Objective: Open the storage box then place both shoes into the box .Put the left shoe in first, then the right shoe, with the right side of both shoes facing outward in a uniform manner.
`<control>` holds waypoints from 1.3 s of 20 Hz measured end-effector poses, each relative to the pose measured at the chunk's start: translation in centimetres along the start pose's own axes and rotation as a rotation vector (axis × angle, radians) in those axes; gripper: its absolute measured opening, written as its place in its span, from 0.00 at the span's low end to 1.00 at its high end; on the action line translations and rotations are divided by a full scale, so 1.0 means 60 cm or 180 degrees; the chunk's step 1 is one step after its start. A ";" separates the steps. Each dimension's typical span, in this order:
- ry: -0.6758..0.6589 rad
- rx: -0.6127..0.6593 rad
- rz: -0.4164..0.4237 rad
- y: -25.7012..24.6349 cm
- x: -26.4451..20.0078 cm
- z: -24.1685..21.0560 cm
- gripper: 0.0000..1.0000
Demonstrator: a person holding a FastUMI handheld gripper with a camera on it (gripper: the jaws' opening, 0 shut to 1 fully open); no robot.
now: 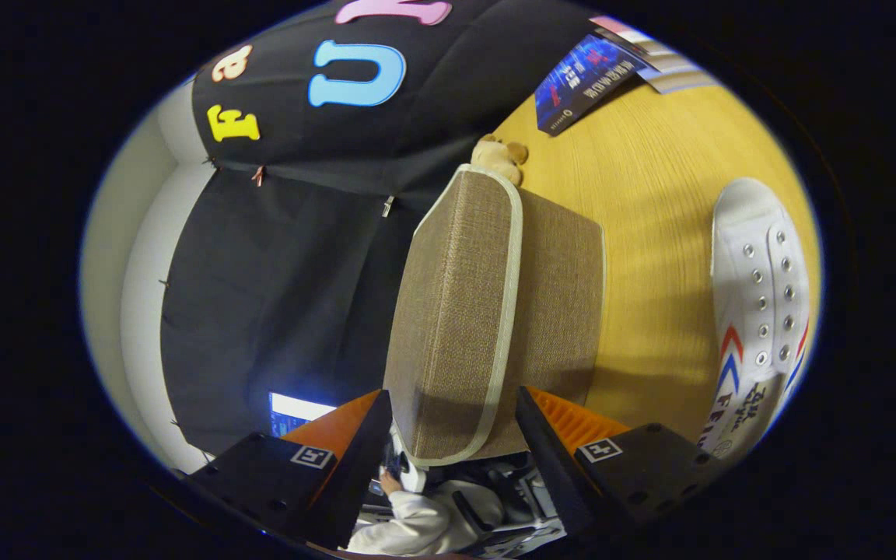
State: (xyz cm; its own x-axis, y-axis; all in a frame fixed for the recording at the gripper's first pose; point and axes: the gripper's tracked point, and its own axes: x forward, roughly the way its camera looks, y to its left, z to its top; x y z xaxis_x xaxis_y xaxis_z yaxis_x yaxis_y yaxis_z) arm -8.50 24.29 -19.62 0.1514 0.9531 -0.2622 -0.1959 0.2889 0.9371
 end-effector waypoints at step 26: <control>0.0522 0.1145 0.0893 0.080 -0.005 -0.018 0.56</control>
State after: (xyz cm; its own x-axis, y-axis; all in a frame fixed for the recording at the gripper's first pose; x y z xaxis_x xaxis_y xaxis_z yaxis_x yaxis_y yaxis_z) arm -10.51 25.51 -15.30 -0.0198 0.9998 0.0062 0.1446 -0.0032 0.9895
